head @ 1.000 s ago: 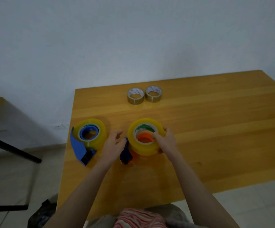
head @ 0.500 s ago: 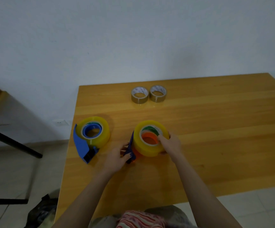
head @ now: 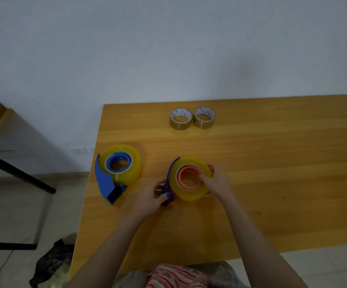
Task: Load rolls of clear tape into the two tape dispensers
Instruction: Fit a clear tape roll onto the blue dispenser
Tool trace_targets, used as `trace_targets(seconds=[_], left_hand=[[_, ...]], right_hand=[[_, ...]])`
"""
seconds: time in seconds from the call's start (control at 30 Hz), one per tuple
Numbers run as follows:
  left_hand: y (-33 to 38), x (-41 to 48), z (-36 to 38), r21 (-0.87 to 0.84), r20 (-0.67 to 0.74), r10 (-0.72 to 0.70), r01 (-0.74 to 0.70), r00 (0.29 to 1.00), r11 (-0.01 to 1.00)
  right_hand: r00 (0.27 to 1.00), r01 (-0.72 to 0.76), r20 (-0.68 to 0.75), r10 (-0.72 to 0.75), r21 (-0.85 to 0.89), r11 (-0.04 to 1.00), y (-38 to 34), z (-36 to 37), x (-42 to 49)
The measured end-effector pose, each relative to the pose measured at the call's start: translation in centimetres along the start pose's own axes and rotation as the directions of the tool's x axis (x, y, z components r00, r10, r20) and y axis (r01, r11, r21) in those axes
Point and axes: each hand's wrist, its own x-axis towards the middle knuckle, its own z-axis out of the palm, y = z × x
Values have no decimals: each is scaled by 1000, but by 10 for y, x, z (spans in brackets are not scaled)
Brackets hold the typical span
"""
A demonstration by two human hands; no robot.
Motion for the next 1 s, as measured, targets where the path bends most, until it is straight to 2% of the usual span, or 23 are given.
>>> trace_targets(seconds=[0.3,0.5,0.63,0.7,0.87,1.0], left_hand=[[0,6,-1,7,36,-11,11,999,1000],[-1,3,-5,-9,8,7,-7,1000,1000],[-12,-2,-4,155,46,23,-30,999,987],[-16,-2,-2,188,20,43,-46,999,981],[-21,13,-11,137,-81,56,-44,995,990],[-15,20,-33,186,-201,217,-181,955,966]], right_hand=[[997,72,43,-65,-186,980,8,5,8],[999,41,-24,-46,-181,983,9,15,13],[995,30,-85,-45,-167,986,7,20,18],[993,26,-112,-44,-160,987,3,22,20],[984,-16,-181,-1,-92,996,-11,21,41],[974,-42,-225,35,-28,999,-21,18,67]])
